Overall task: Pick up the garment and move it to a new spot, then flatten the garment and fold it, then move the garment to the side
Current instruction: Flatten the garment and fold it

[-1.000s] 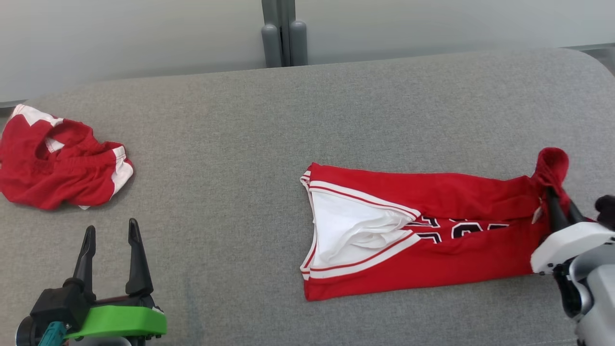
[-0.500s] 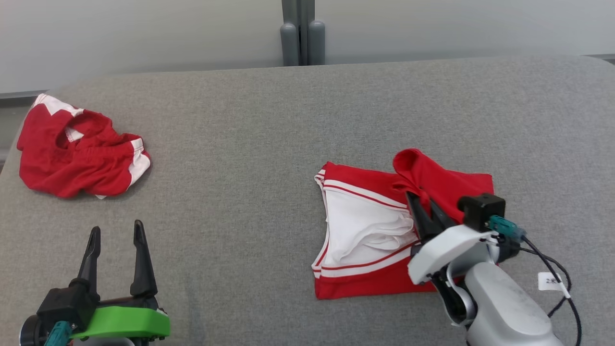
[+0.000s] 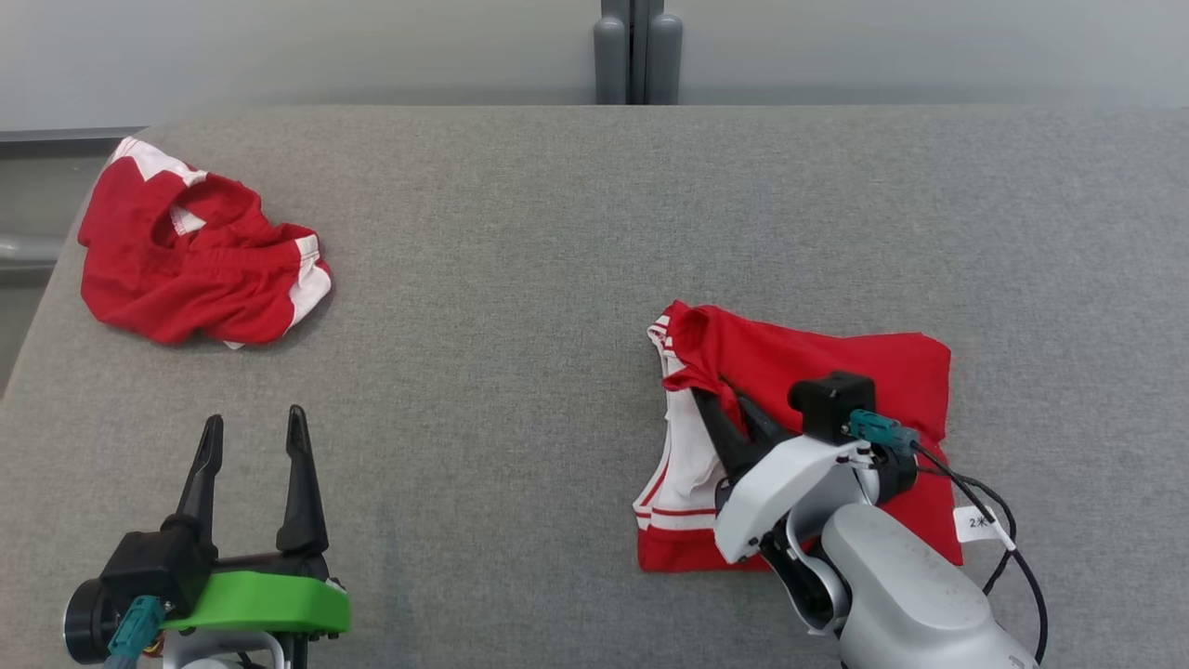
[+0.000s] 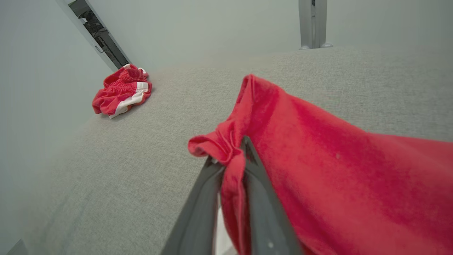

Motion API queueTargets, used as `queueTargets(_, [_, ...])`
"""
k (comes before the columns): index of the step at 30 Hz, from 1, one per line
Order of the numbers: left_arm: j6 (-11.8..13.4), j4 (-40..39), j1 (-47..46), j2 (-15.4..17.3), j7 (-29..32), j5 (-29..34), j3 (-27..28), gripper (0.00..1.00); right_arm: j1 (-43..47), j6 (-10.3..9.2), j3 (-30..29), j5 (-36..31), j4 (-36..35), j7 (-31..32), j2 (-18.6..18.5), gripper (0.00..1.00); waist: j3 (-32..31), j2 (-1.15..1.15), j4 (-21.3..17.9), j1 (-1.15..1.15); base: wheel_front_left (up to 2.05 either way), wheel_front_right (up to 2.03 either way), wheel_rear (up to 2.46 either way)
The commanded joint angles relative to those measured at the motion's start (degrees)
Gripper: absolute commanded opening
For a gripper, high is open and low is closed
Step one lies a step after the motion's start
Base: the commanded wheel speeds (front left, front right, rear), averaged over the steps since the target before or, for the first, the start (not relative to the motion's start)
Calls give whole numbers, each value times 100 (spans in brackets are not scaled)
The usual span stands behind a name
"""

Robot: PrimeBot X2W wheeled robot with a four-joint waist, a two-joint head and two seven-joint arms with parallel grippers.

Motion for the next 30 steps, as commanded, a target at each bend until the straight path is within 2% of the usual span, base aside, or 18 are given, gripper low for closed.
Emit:
queueTargets(1, [4,25,-104,10,-2,-38,15,100,-89,-7,54,60,25,-46,-3,100,8,0,12,0,0,0,0])
queueTargets(7, [23,30,-19,10,-2,-36,58,100,-181,-7,-285,-125,-191,-94,-23,100,-57,0,-115,0,0,0,0])
queueTargets(18, [0,23,37,9,-2,-5,100,100,749,-7,-1857,-724,-1494,-97,-782,100,-156,0,-285,0,0,0,0])
queueTargets(25, [-28,28,84,9,-2,48,123,100,1370,-7,-2500,-859,-1711,-97,-911,100,-198,0,-322,0,0,0,0])
queueTargets(26, [-26,28,90,9,-2,57,124,100,1424,-7,-2529,-851,-1695,-97,-905,75,-198,0,-322,0,0,0,0])
queueTargets(27, [-32,27,96,9,-2,61,128,100,1462,-7,-2536,-847,-1682,-97,-894,6,-198,0,-324,0,0,0,0])
queueTargets(28, [-37,26,98,9,-2,65,127,100,1479,-7,-2529,-856,-1671,-97,-888,0,-196,0,-323,0,0,0,0])
queueTargets(30, [-48,35,87,9,-2,73,117,100,1498,-7,-2475,-883,-1589,-98,-877,0,-185,0,-311,0,0,0,0])
